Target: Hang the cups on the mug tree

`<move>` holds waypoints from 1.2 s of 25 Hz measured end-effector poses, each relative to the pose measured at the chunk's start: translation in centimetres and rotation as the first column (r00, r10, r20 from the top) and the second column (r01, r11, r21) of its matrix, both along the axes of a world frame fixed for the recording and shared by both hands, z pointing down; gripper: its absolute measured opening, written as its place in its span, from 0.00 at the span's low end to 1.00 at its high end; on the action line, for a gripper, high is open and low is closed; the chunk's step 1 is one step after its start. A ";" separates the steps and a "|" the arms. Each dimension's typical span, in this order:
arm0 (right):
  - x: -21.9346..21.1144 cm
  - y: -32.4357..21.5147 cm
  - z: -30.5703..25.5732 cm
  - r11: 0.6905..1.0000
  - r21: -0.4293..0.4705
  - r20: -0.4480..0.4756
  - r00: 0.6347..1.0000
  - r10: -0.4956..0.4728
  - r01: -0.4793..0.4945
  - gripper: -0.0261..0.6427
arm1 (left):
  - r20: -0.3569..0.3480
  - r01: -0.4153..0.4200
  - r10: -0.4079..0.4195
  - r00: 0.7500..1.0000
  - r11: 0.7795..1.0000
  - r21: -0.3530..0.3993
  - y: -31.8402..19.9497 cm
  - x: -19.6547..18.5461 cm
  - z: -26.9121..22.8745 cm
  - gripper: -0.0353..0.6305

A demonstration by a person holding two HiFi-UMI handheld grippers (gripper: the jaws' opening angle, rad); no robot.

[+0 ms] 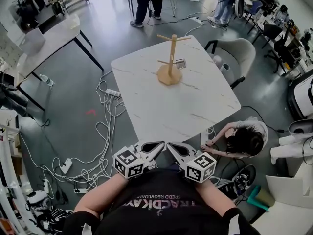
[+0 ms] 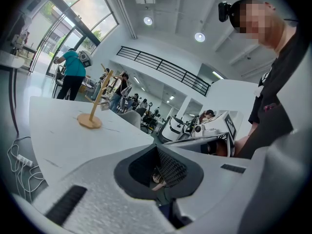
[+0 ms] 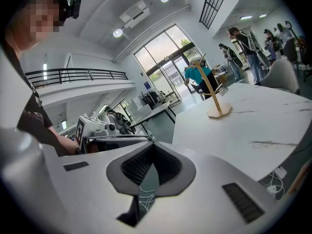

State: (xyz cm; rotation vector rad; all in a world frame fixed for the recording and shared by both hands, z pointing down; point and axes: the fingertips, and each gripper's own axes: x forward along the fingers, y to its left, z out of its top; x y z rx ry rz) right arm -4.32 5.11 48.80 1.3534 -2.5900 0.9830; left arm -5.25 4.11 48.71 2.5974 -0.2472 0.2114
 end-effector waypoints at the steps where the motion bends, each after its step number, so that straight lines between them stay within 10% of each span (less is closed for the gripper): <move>1: 0.0 0.0 0.0 1.000 0.000 0.000 1.000 0.000 0.000 0.05 | 0.000 0.000 0.000 1.000 1.000 0.001 0.1 0.0 0.0 0.05; 30: -0.2 -0.2 0.5 1.000 -0.018 -0.003 1.000 -0.009 0.009 0.05 | 0.002 0.006 -0.006 1.000 1.000 -0.008 -0.1 -0.3 0.4 0.05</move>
